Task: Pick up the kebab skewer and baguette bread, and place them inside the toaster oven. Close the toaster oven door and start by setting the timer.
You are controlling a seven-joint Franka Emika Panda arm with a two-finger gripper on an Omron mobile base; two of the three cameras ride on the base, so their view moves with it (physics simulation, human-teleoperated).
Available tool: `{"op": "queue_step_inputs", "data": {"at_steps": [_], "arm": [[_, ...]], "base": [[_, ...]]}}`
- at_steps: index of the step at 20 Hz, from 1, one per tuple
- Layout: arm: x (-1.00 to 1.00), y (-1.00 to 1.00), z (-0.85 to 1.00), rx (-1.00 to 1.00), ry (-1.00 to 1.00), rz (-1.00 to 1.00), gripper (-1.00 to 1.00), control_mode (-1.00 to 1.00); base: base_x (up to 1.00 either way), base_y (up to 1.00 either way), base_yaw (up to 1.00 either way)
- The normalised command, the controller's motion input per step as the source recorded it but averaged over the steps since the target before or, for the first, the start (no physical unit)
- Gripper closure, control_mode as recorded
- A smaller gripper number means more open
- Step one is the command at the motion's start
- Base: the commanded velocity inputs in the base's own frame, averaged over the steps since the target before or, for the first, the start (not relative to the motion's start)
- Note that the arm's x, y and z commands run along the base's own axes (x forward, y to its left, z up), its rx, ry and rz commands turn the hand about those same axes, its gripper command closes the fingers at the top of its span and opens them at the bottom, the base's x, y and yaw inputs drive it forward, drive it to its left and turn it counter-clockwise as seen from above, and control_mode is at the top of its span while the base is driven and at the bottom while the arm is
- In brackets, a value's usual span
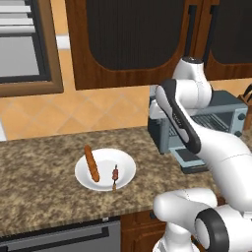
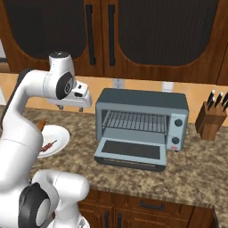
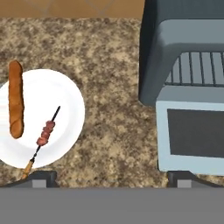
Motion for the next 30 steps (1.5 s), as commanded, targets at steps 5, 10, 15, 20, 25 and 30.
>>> {"op": "queue_step_inputs", "data": {"at_steps": [5,10,15,20,25,30], "arm": [[0.04,-0.12,-0.35,0.00,-0.02,0.00,-1.00,-1.00],[0.10,0.16,-0.40,0.01,-0.04,-0.04,-1.00,-1.00],[0.05,-1.00,-0.12,0.01,-0.18,0.00,-1.00,-1.00],[0.02,-1.00,-0.09,0.00,-0.21,0.00,-1.00,-1.00],[0.03,-0.85,-0.62,0.00,-0.32,0.00,-1.00,-1.00],[0.43,-0.51,-0.46,0.01,-0.15,0.00,-1.00,-1.00]], "base": [[0.00,0.00,0.00],[0.00,0.00,0.00],[0.00,0.00,0.00],[0.00,0.00,0.00],[0.00,0.00,0.00],[0.00,0.00,0.00]]}}
